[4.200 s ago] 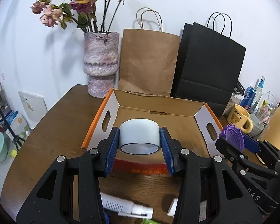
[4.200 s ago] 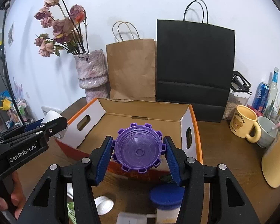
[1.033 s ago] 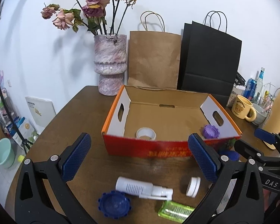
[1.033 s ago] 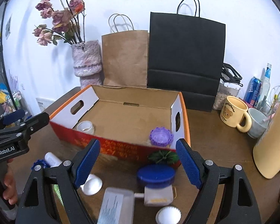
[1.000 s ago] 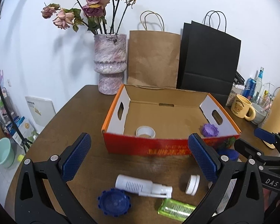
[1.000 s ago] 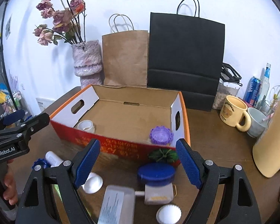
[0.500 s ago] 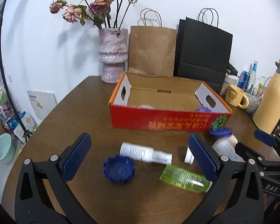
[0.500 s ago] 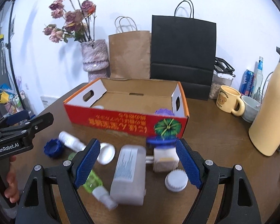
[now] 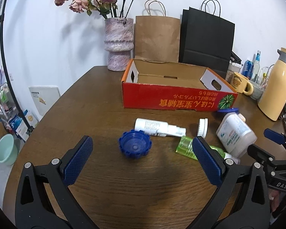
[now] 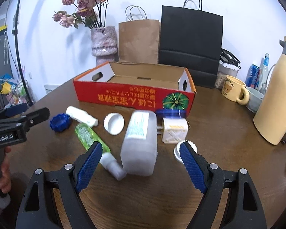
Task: Organize rigid objects
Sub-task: 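Withdraw both grippers from the box back toward the table items, then grasp the white plastic jug with the right gripper while the left grasps the blue cap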
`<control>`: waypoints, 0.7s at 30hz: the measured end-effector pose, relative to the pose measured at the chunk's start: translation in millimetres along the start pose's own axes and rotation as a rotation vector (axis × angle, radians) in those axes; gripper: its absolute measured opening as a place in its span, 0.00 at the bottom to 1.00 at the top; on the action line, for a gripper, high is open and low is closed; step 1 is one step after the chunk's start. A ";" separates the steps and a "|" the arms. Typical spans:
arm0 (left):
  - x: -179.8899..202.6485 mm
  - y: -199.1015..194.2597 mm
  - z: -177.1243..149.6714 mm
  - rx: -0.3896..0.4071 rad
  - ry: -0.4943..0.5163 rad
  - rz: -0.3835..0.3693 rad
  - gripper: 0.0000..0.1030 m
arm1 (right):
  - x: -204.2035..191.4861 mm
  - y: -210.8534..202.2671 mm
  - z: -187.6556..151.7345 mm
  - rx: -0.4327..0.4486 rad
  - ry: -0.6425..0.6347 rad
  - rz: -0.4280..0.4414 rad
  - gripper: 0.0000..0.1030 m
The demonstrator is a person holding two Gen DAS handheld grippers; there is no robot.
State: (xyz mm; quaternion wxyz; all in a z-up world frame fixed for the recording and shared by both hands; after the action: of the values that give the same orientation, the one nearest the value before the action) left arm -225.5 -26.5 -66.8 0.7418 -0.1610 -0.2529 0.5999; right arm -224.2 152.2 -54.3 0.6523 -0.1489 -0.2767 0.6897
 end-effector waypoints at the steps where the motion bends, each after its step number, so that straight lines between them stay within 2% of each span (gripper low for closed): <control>1: -2.7 0.7 -2.0 -0.008 0.000 0.000 1.00 | 1.6 -0.3 -3.2 -0.004 0.000 -0.006 0.85; 12: -20.8 3.4 -7.6 -0.035 -0.011 -0.002 1.00 | -3.5 13.8 -11.2 -0.046 -0.018 -0.035 0.85; 21: -23.3 5.9 -10.7 -0.048 -0.031 -0.011 1.00 | -12.9 39.3 2.2 -0.063 -0.022 -0.056 0.85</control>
State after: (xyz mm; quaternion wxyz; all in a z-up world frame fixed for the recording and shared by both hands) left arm -227.8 -47.1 -83.0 0.7371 -0.1681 -0.2793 0.5920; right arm -256.2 139.3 -77.2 0.6632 -0.1541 -0.3094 0.6638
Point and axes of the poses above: each gripper's, at about its wrist camera, not at the fingertips, and y roughly the way its jaws point, x to its right, z to its top, the point moved 9 cm from there along y, roughly the way its jaws point, and after that the axes turned 12 degrees about -z, right-handed, at the moved point
